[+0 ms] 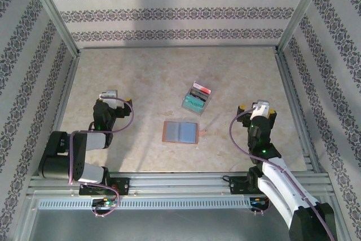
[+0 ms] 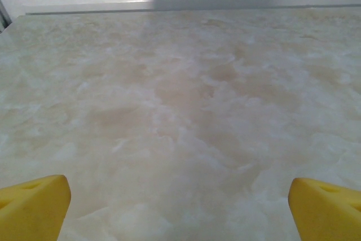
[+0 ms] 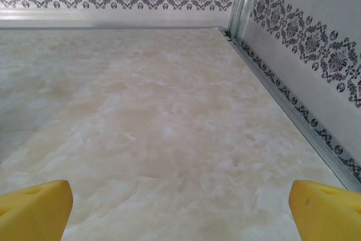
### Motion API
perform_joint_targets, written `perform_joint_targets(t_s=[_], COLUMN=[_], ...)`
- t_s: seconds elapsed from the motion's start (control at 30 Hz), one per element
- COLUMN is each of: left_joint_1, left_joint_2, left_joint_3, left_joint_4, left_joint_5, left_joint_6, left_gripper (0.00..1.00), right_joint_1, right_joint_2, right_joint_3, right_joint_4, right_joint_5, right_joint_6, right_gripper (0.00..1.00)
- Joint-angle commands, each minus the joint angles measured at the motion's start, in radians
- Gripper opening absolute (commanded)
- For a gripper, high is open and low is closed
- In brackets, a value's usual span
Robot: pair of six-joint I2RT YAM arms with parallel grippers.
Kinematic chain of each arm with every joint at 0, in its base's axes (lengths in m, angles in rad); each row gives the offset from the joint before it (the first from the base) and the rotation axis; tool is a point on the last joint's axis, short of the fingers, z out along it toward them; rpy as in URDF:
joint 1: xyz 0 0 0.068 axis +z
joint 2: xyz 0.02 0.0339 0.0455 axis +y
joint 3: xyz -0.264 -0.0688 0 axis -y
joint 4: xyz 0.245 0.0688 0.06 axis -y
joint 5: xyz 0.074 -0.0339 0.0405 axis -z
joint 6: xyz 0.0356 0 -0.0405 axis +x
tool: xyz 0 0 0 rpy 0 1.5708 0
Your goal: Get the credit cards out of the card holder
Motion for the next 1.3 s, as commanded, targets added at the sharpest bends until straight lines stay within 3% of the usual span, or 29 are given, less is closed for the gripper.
perform_joint_targets(t_s=[0.0,0.17,0.33,0.5,0.6,0.7,0.97,1.07,1.27], left_joint_1=[0.021,0.030,0.032,0.048,0.064,0.071,0.071,0.071,0.071], left_joint_2=[0.072,0.177,0.167,0.155,0.157,0.159,0.159,0.159,0.159], left_joint_3=[-0.005,-0.024,-0.010,0.062,0.086,0.096,0.091,0.090,0.091], left_joint_4=[0.160,0.304,0.265,0.106,0.063,0.053,0.060,0.062,0.062], left_joint_5=[0.054,0.105,0.157,0.229,0.231,0.123,0.122,0.125,0.126], left_joint_6=[0.021,0.026,0.043,0.051,0.029,-0.011,-0.012,-0.011,-0.010], left_gripper=[0.99,0.99,0.99,0.99,0.99,0.99,0.99,0.99,0.99], right_joint_1=[-0.010,-0.028,-0.045,-0.052,-0.061,-0.127,-0.163,-0.169,-0.176], right_joint_2=[-0.008,-0.002,0.015,0.050,0.082,0.178,0.417,0.436,0.555], right_joint_3=[-0.020,-0.032,-0.055,-0.070,-0.082,-0.088,-0.044,-0.015,-0.050], right_joint_4=[0.077,0.119,0.183,0.239,0.292,0.425,0.674,0.612,0.790], right_joint_5=[-0.017,-0.036,-0.079,-0.107,-0.120,-0.183,-0.245,-0.261,-0.275], right_joint_6=[0.006,-0.028,-0.028,-0.053,-0.073,-0.044,-0.062,-0.044,-0.004], right_gripper=[0.98,0.98,0.98,0.98,0.98,0.98,0.98,0.98,0.98])
